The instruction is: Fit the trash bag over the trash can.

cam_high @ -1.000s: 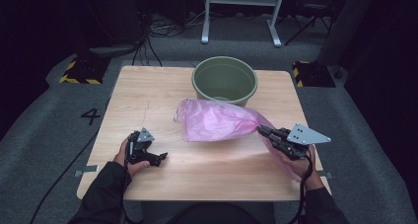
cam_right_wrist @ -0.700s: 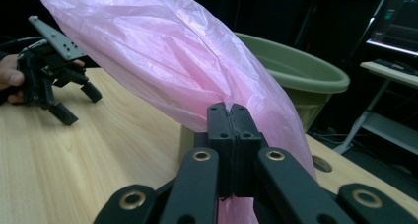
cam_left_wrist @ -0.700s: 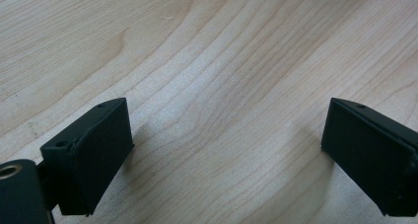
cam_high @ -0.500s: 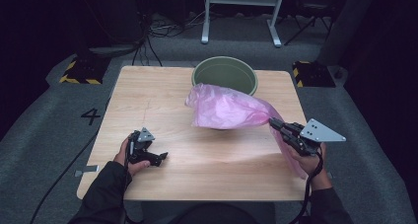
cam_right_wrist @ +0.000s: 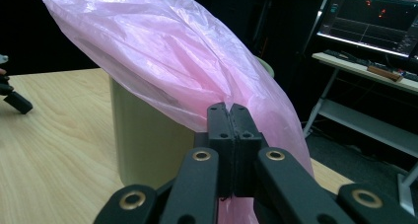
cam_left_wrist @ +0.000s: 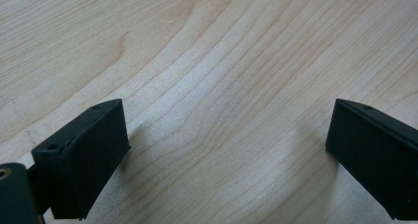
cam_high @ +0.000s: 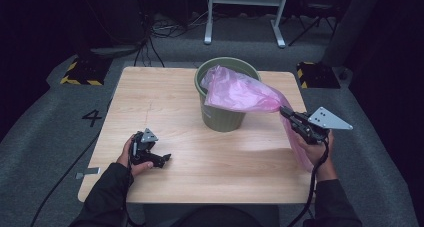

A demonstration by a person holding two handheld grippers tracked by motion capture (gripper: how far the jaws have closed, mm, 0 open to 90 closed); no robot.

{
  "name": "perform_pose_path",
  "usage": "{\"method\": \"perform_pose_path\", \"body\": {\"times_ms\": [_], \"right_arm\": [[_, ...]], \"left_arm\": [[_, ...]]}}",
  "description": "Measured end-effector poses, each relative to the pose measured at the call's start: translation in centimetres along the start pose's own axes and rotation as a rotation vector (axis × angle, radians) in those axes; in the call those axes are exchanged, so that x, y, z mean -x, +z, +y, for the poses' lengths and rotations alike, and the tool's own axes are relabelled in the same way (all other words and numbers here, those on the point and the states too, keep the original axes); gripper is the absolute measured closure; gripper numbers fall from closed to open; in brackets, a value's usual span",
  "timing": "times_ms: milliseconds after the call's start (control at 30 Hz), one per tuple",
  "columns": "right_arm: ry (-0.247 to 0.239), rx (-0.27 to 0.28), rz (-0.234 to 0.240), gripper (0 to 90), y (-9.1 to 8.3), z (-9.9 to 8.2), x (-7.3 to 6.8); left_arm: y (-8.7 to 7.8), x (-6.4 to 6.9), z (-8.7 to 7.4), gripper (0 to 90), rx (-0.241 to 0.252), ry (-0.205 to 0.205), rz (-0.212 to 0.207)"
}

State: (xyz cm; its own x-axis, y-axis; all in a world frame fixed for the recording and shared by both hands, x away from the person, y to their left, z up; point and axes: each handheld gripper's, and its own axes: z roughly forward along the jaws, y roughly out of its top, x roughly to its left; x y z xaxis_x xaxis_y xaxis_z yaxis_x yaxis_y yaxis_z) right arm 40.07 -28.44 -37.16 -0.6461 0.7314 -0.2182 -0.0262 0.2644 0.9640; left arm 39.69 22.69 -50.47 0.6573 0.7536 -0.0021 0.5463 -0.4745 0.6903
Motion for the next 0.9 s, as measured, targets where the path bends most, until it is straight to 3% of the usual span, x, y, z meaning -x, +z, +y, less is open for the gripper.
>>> {"method": "perform_pose_path", "body": {"times_ms": [133,233,300,367,533,667,900], "right_arm": [[-0.017,-0.017,-0.011,90.0,0.7,0.3,0.2],[-0.022,-0.027,-0.015,90.0,1.1,0.5,0.2],[-0.025,-0.039,-0.03,90.0,1.4,0.5,0.4],[-0.02,-0.046,-0.038,90.0,1.6,0.5,0.6],[-0.014,-0.064,-0.075,90.0,1.9,0.6,1.3],[-0.025,-0.092,-0.106,90.0,2.2,0.5,1.7],[-0.031,-0.107,-0.127,90.0,2.4,0.5,2.1]], "left_arm": [[-0.2,0.0,0.2,4.5,-0.011,0.011,-0.003],[-0.5,0.3,0.4,20.8,0.023,0.028,0.024],[-0.6,0.5,0.7,15.2,0.034,0.039,0.014],[-1.1,0.6,1.2,20.1,0.07,0.053,0.002],[-2.1,1.2,2.6,19.8,0.141,0.082,-0.006],[-3.1,1.8,3.8,20.9,0.188,0.127,0.017],[-5.3,1.8,6.7,21.0,0.291,0.122,0.022]]}}
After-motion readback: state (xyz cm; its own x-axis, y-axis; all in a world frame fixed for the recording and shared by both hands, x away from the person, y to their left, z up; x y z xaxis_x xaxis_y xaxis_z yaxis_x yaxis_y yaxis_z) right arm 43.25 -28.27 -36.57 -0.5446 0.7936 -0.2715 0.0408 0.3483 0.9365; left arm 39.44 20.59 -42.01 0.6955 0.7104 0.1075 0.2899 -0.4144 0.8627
